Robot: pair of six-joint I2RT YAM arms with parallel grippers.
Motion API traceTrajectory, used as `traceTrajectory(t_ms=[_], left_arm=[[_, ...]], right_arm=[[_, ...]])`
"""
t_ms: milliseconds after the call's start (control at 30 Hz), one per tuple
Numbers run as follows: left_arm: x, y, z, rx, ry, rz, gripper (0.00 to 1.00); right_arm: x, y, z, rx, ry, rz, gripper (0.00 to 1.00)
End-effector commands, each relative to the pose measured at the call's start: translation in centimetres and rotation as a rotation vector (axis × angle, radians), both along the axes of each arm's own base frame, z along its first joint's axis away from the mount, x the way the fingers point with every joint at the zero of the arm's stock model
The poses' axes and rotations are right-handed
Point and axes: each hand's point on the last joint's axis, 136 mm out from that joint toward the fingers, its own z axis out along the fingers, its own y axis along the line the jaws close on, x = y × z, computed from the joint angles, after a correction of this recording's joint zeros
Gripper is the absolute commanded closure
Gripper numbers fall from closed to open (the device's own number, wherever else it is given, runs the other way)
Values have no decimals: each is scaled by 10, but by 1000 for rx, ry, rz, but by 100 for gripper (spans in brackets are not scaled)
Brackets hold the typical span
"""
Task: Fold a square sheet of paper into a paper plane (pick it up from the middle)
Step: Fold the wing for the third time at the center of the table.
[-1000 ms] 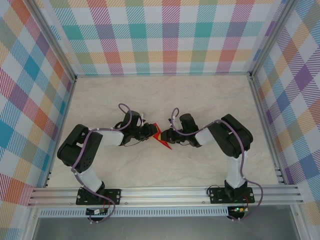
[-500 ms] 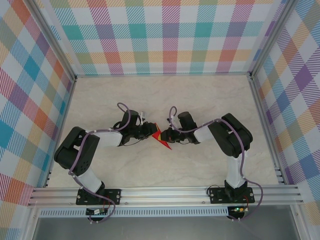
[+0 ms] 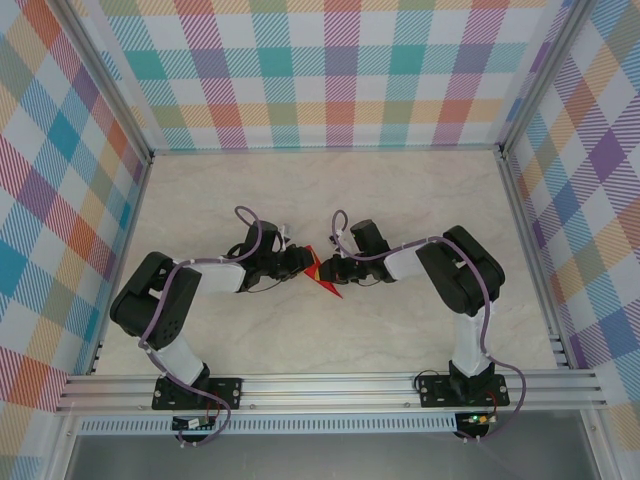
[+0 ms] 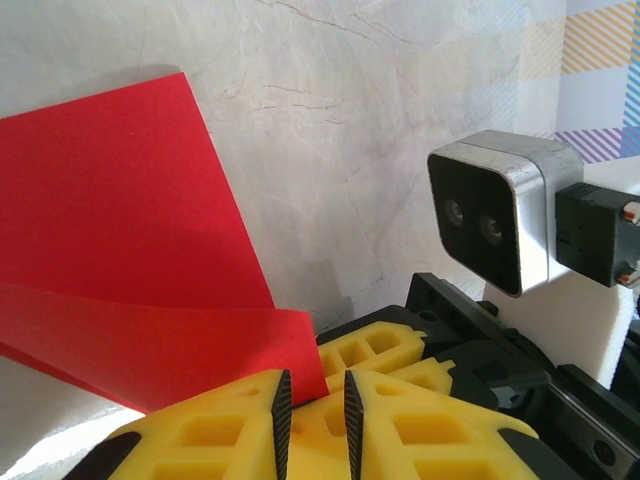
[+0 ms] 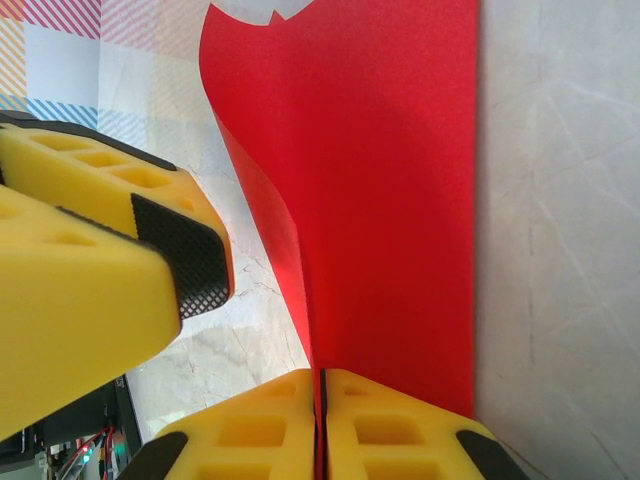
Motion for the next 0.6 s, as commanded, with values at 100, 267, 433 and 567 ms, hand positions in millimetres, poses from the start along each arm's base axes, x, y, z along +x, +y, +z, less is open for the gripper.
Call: traceTrajectory(t_ms=[100,267,433,567], left_arm=[[-9,6,-23,64,29,-2,78],[-10,10,-28,84,34,12,79],[-10,11,-34,101,51,14,79],[-10,12,-39,112,65,17,80]], right_arm=[[-18,-32,-64,-234,95,-49,90],[-18,-32,-63,-234,97,-48,90],[-18,-31,-63,-231,101,-44,88],[-17,-31,-63,-230,102,-43,87]])
